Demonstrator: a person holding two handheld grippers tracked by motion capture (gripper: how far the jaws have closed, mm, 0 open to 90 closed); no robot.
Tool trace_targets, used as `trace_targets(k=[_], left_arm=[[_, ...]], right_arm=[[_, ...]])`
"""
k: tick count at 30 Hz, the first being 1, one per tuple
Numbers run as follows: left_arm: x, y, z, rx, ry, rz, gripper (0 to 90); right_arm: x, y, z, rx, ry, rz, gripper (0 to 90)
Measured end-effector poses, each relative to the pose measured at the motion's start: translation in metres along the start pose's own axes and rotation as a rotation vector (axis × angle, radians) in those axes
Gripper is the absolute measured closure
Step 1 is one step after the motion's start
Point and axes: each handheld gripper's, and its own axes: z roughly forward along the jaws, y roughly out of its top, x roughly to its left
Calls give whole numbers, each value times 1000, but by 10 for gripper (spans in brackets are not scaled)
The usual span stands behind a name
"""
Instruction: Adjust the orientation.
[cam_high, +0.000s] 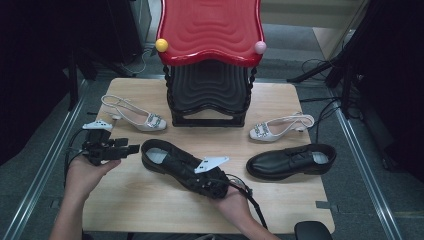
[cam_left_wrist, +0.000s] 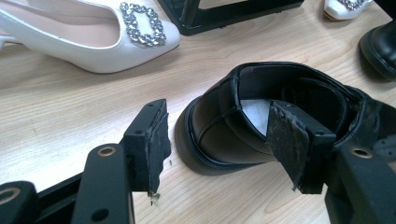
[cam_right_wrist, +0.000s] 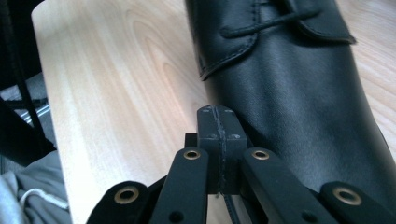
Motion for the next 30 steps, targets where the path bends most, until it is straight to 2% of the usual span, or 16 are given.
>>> trace_targets(k=[4,9,14,17,19,24,25,27,29,30], left_arm=[[2,-3,-2,10,-3,-6,397],[6,-6,-7,9,18,-12,407],[7,-9,-8,13,21,1,432],[5,-13,-8,15,36,52,483],[6,-16,-8,7,34,64,510],[9,-22,-4,11,15,51,576],[10,-23,-4,22,7,53,627],[9,-26,-3,34,34,79,654],[11,-26,-2,54,58,75,734],[12,-27,0,53,56,62,779]], right_arm=[[-7,1,0,-3,-3,14,900],[-15,4,-2,3,-19,19,900],[-27,6,-5,3,-24,34,900],[-35,8,-6,6,-19,54,900],[-41,10,-8,6,-25,64,900],[-57,13,-11,1,-42,95,900],[-61,14,-12,3,-49,104,900],[-64,14,-12,2,-54,103,900],[-69,16,-11,-3,-57,113,900],[-70,16,-11,-5,-60,116,900]])
